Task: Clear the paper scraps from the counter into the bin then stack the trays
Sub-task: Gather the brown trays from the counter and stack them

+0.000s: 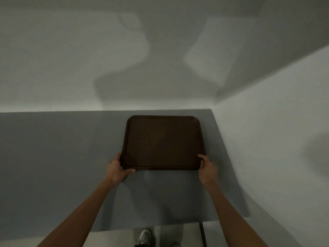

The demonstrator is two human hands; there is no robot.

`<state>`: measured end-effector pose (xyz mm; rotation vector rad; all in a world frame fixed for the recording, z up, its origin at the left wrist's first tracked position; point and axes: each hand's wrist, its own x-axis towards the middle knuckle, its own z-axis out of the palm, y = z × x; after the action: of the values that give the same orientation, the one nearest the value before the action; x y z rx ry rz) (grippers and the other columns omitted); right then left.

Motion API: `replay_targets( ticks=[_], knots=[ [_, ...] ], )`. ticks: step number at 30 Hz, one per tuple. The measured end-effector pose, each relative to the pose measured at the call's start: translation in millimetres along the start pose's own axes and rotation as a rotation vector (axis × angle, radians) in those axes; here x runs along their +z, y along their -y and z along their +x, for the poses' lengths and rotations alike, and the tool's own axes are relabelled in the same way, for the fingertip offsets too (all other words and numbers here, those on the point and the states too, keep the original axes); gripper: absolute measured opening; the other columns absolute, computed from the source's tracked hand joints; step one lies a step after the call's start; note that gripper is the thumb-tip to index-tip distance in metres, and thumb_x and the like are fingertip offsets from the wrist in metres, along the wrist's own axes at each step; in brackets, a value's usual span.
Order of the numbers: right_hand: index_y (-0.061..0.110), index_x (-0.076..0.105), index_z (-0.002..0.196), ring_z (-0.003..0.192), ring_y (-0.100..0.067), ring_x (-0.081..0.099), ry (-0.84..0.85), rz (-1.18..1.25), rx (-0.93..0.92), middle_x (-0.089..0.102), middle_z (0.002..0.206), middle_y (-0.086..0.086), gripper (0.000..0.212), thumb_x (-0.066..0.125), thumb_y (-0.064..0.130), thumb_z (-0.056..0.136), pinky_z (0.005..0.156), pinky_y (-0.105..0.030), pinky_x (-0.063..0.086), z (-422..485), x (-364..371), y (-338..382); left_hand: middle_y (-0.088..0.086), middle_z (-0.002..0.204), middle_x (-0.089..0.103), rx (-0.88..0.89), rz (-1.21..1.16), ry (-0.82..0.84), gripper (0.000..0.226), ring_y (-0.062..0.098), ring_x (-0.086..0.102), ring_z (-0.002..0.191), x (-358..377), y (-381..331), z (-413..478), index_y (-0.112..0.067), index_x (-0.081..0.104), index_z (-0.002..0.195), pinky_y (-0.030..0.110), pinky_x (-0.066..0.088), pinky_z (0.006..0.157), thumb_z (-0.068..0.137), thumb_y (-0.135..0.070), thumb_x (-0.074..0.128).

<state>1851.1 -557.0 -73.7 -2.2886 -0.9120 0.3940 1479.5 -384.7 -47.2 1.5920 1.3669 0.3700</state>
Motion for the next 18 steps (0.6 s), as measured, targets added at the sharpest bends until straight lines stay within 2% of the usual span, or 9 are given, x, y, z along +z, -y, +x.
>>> replay_targets(
  ticks=[5, 9, 10, 11, 12, 13, 14, 16, 18],
  knots=[
    [0.018, 0.073, 0.129, 0.089, -0.035, 0.072, -0.049, -0.026, 0.010, 0.076, 0.107, -0.019, 0.037, 0.054, 0.000, 0.103, 0.078, -0.032, 0.050, 22, -7, -13, 0.005, 0.133, 0.067, 0.024, 0.131, -0.031, 0.115, 0.024, 0.066, 0.120, 16, -20, 13, -0.017, 0.039, 0.155, 0.035, 0.051, 0.105, 0.058, -0.021, 0.101],
    [0.014, 0.070, 0.130, 0.098, -0.040, 0.070, 0.012, -0.023, -0.009, 0.072, 0.111, -0.018, 0.036, 0.055, -0.002, 0.102, 0.080, -0.029, 0.046, 35, -20, -13, 0.009, 0.137, 0.065, 0.021, 0.195, -0.038, 0.116, 0.029, 0.064, 0.124, 26, -31, 22, -0.019, 0.035, 0.157, 0.037, 0.050, 0.107, 0.061, -0.019, 0.099],
    [0.015, 0.069, 0.130, 0.108, -0.046, 0.068, 0.002, -0.107, -0.053, 0.068, 0.122, -0.021, 0.032, 0.059, 0.004, 0.102, 0.086, -0.033, 0.050, 36, -22, -11, 0.012, 0.143, 0.060, 0.045, 0.247, -0.056, 0.118, 0.032, 0.059, 0.130, 28, -34, 24, -0.017, 0.031, 0.159, 0.040, 0.048, 0.110, 0.062, -0.021, 0.098],
    [0.016, 0.067, 0.133, 0.124, -0.051, 0.061, -0.033, -0.243, -0.142, 0.059, 0.142, -0.024, 0.030, 0.064, 0.015, 0.103, 0.099, -0.042, 0.051, 37, -22, -10, 0.016, 0.152, 0.050, 0.100, 0.333, -0.082, 0.119, 0.036, 0.051, 0.138, 30, -36, 25, -0.015, 0.027, 0.161, 0.044, 0.043, 0.115, 0.065, -0.020, 0.096],
    [0.018, 0.063, 0.137, 0.139, -0.052, 0.049, -0.060, -0.377, -0.253, 0.046, 0.158, -0.023, 0.037, 0.067, 0.031, 0.102, 0.114, -0.049, 0.042, 36, -22, -8, 0.018, 0.161, 0.035, 0.188, 0.441, -0.090, 0.118, 0.038, 0.037, 0.147, 33, -37, 25, -0.012, 0.022, 0.162, 0.047, 0.036, 0.120, 0.068, -0.018, 0.093],
    [0.021, 0.057, 0.144, 0.151, -0.046, 0.037, -0.023, -0.462, -0.378, 0.036, 0.167, -0.019, 0.050, 0.066, 0.046, 0.101, 0.121, -0.053, 0.033, 35, -22, -5, 0.016, 0.167, 0.022, 0.299, 0.547, -0.068, 0.115, 0.037, 0.024, 0.154, 36, -40, 25, -0.012, 0.020, 0.163, 0.049, 0.030, 0.123, 0.071, -0.015, 0.090],
    [0.024, 0.050, 0.151, 0.157, -0.039, 0.029, 0.089, -0.517, -0.477, 0.029, 0.171, -0.014, 0.061, 0.061, 0.056, 0.101, 0.125, -0.054, 0.028, 32, -21, 0, 0.013, 0.170, 0.017, 0.397, 0.650, -0.007, 0.107, 0.035, 0.018, 0.156, 40, -44, 24, -0.014, 0.022, 0.163, 0.050, 0.029, 0.123, 0.076, -0.013, 0.085],
    [0.030, 0.037, 0.162, 0.160, -0.032, 0.025, 0.326, -0.587, -0.565, 0.025, 0.173, -0.005, 0.069, 0.058, 0.055, 0.102, 0.126, -0.056, 0.029, 30, -13, 3, 0.006, 0.168, 0.026, 0.465, 0.766, 0.121, 0.080, 0.029, 0.028, 0.154, 50, -48, 22, -0.020, 0.039, 0.158, 0.053, 0.044, 0.114, 0.087, -0.013, 0.076],
    [0.034, 0.032, 0.164, 0.153, -0.036, 0.038, 0.388, -0.617, -0.546, 0.035, 0.169, -0.008, 0.083, 0.076, 0.033, 0.094, 0.117, -0.059, 0.043, 30, -1, -2, 0.006, 0.157, 0.048, 0.413, 0.856, 0.164, 0.065, 0.027, 0.050, 0.142, 61, -46, 27, -0.025, 0.060, 0.144, 0.049, 0.062, 0.086, 0.083, -0.018, 0.082]
  ],
)
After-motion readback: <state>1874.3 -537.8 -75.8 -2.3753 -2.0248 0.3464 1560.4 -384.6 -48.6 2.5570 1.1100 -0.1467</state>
